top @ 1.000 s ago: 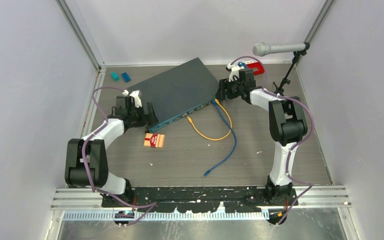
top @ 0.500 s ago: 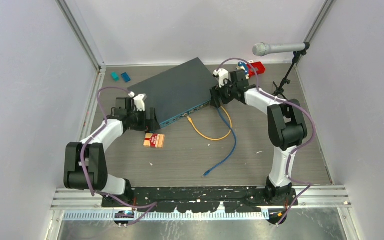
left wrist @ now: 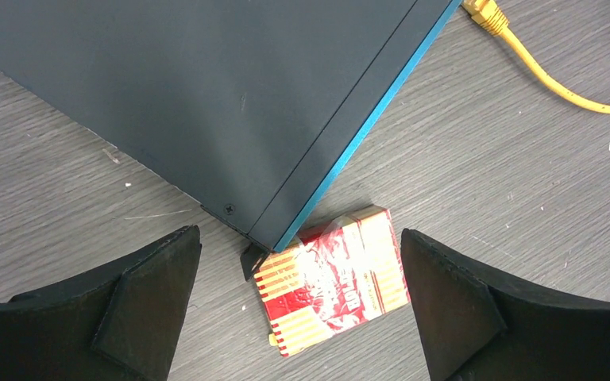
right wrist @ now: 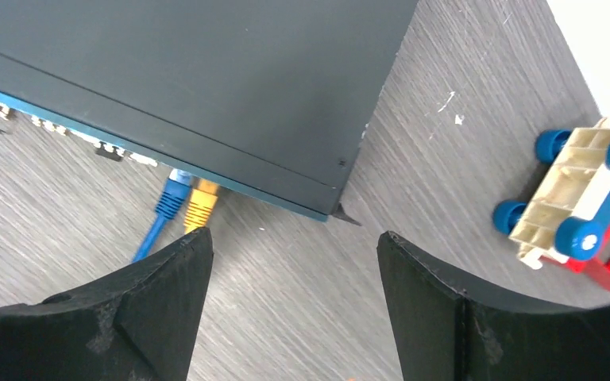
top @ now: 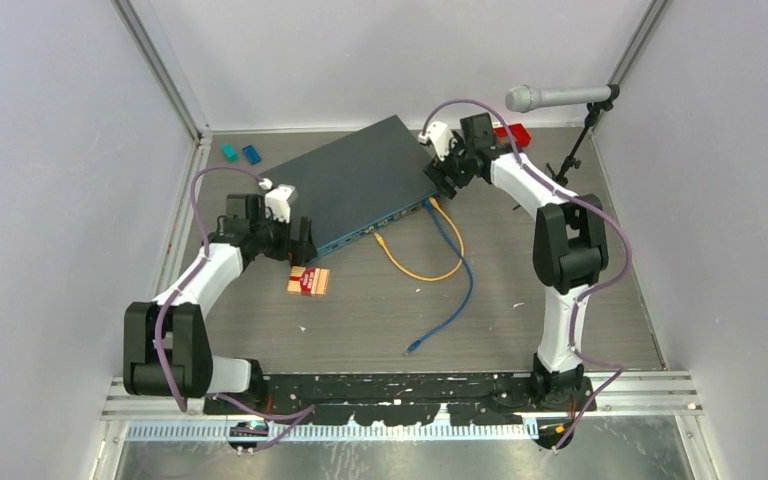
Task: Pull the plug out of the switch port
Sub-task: Move the switch port to the center of the board.
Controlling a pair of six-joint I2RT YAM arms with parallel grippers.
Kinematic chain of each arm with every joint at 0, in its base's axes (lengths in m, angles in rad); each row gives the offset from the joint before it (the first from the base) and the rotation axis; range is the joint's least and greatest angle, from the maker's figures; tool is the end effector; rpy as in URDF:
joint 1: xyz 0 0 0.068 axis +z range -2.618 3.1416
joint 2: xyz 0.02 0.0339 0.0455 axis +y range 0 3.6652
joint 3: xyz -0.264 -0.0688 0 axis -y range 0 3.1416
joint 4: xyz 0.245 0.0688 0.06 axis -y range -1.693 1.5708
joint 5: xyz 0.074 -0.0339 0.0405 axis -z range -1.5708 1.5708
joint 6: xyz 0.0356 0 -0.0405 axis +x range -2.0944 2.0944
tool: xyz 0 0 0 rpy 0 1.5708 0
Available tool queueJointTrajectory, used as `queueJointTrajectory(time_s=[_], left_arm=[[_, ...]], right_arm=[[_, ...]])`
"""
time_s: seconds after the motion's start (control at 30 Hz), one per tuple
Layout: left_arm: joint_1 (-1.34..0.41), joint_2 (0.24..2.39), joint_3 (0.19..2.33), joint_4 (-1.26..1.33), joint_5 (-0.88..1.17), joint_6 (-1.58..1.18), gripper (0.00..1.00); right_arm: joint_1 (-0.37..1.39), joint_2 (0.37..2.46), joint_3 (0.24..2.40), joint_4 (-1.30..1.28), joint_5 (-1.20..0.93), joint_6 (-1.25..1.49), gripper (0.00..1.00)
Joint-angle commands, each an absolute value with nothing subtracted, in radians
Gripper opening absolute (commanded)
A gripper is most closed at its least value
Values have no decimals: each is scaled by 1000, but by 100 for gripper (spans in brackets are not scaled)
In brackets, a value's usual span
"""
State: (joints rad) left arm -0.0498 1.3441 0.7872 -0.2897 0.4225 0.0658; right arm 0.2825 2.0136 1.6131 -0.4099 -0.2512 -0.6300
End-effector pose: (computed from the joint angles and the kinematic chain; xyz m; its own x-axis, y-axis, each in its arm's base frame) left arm 0.2698 -0.0281 0.2124 -0.7257 0.0962 -0.6813 0.3652 0.8930 -0.2629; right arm 0.4363 0.1359 0.2332 -0.3063 -0.6831 -0.6630 -0.7611 0.5941 -0.2605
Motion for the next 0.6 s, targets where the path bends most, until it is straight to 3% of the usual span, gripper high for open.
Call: queueJointTrajectory(time_s=[0.0,0.57], left_arm=[[-42,1318,779,-283,432,109,98],[-42,1322,761,-249,478,105,95]], right_arm=[[274,2086,1741,-551,-207,-781,79],[253,2301,2007,-787,-177,-1060,71]])
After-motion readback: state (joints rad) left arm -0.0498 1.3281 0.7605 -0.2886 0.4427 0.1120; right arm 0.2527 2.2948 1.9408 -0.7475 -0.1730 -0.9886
